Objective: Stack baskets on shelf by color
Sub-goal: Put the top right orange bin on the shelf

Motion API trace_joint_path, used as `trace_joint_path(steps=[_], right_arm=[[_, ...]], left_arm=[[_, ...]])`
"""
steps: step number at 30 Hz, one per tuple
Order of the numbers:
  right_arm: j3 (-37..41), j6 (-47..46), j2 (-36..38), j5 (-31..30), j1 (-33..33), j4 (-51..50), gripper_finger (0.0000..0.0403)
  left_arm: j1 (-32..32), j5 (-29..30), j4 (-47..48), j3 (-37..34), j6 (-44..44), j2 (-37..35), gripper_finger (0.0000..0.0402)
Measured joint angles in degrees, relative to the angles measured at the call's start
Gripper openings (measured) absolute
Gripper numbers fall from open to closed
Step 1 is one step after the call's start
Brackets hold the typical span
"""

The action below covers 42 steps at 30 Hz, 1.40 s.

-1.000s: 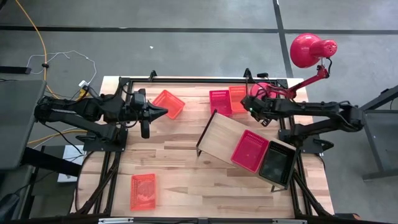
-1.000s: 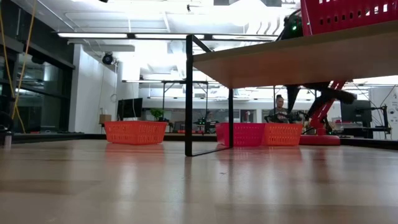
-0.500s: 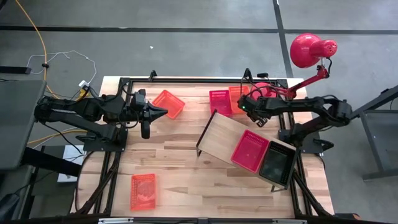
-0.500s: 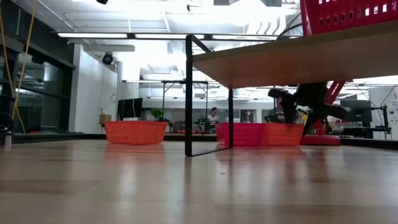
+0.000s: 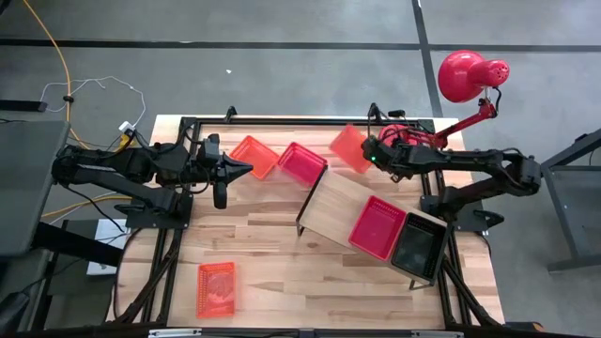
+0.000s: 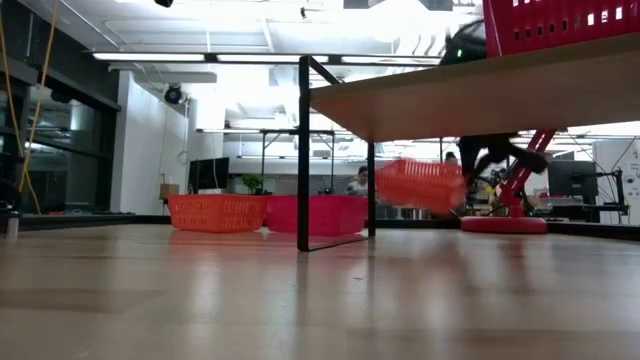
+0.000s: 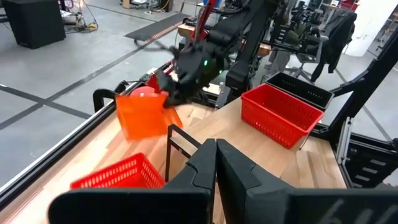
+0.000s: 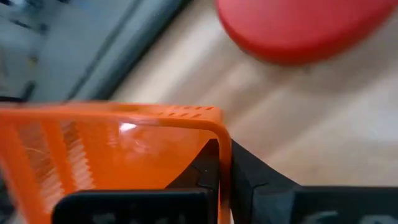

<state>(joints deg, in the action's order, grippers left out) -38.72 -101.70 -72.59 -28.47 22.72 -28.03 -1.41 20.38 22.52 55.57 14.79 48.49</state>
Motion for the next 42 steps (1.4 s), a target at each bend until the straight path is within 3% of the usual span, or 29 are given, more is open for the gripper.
trace_joint_path(steps=[5,9,11,15,18,27,37,42], right_arm=[[-2.8,4.9,6.2,-5.1,0.2,-0.2,0.0003],[-7.3,15.9,11.2,-5.5,0.1,-0.2,0.0001],[-10.7,23.9,13.4,-3.1,-0.1,0.0,0.0001],[-19.2,42.1,16.0,8.2,-1.4,-0.5,0.0001],[-26.7,50.6,16.5,14.4,-3.6,-4.5,0.0],[-41.6,60.8,16.2,17.0,-10.3,-16.2,0.0],[-43.0,76.9,6.0,29.7,-14.9,-18.2,0.0],[-43.0,80.6,0.0,34.2,-14.9,-21.1,0.0]], left_arm=[[0.0,0.0,0.0,0.0,0.0,0.0,0.0],[0.0,0.0,0.0,0.0,0.5,0.0,0.0],[0.0,0.0,0.0,0.0,1.3,0.0,0.0],[0.0,0.4,0.0,0.0,1.6,0.0,0.0],[0.0,0.4,0.0,0.0,2.3,0.0,0.0],[0.0,0.4,0.0,0.0,4.8,0.0,0.0],[0.0,3.3,-0.1,0.0,7.6,0.0,0.0],[0.0,3.3,-0.1,0.0,8.9,0.0,0.0]])
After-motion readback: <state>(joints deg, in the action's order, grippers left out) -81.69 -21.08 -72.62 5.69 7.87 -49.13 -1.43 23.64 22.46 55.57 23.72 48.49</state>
